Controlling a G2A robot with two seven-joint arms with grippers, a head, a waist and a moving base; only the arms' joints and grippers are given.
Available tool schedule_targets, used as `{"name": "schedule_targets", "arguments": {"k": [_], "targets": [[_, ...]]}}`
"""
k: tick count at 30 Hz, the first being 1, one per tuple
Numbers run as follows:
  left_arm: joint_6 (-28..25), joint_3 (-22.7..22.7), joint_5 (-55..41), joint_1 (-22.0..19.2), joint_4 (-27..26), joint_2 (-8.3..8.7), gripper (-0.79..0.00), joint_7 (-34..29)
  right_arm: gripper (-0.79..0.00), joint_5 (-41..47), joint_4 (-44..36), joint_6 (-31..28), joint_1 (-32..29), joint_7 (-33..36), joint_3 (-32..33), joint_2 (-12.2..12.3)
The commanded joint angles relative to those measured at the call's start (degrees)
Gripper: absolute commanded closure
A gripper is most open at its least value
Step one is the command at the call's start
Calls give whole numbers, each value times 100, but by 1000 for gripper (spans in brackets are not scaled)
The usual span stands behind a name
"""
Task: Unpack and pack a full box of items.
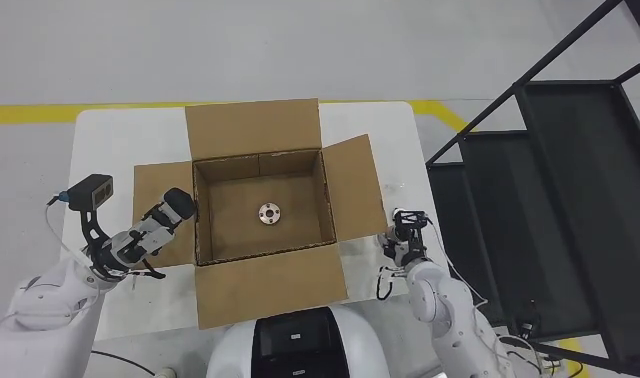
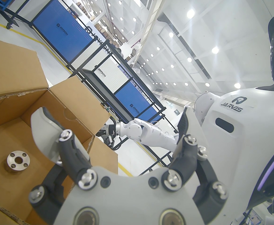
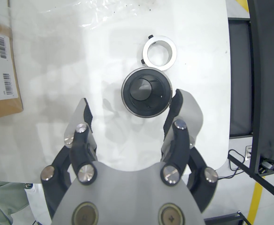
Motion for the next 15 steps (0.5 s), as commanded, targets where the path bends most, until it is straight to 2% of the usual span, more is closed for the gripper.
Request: {"name": "schedule_targets", "arguments": {"k": [1, 11, 15], "targets": [[0, 0, 0, 0, 0, 0, -785, 0, 0, -5, 71, 16, 54, -30, -32, -4], [0, 0, 0, 0, 0, 0, -785, 0, 0, -270, 233, 307, 301, 43, -229, -25], [0, 0, 0, 0, 0, 0, -785, 0, 0, -418, 73, 261, 209, 106, -295, -17]]}}
